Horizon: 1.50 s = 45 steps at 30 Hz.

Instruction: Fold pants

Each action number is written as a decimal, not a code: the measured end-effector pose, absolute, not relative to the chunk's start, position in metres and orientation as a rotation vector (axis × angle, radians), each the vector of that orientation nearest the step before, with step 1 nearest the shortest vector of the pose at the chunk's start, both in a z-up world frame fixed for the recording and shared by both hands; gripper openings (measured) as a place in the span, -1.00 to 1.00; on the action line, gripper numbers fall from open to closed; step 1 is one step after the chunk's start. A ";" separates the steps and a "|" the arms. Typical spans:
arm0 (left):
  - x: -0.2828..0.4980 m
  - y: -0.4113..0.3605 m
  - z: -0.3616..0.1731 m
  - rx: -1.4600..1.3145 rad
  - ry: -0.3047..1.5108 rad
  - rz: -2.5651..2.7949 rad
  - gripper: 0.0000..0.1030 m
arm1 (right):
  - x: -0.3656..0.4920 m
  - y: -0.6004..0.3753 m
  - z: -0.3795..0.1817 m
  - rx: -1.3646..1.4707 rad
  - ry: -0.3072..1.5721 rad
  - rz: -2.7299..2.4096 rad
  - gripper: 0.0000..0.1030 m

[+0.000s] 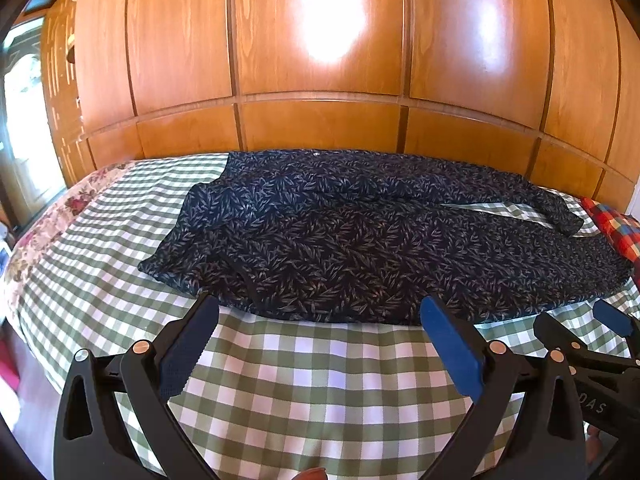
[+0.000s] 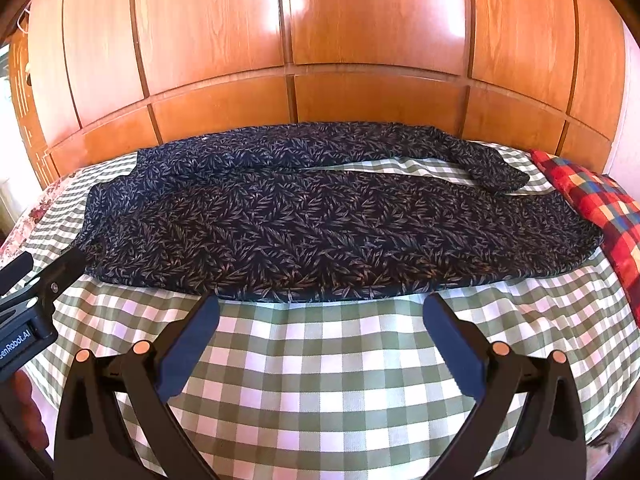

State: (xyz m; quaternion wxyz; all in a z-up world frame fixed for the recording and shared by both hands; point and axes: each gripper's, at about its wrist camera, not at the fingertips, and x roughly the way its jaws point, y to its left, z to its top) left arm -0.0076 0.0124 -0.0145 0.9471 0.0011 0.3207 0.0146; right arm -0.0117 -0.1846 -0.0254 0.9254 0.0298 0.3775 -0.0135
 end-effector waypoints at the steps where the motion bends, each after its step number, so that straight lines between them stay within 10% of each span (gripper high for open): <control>1: -0.007 0.013 -0.015 0.001 0.654 0.030 0.94 | -0.011 -0.185 -0.026 0.062 0.775 -0.027 0.96; 45: 0.020 0.085 -0.049 -0.318 0.807 -0.158 0.94 | 0.002 -0.209 -0.059 0.348 0.910 0.117 0.97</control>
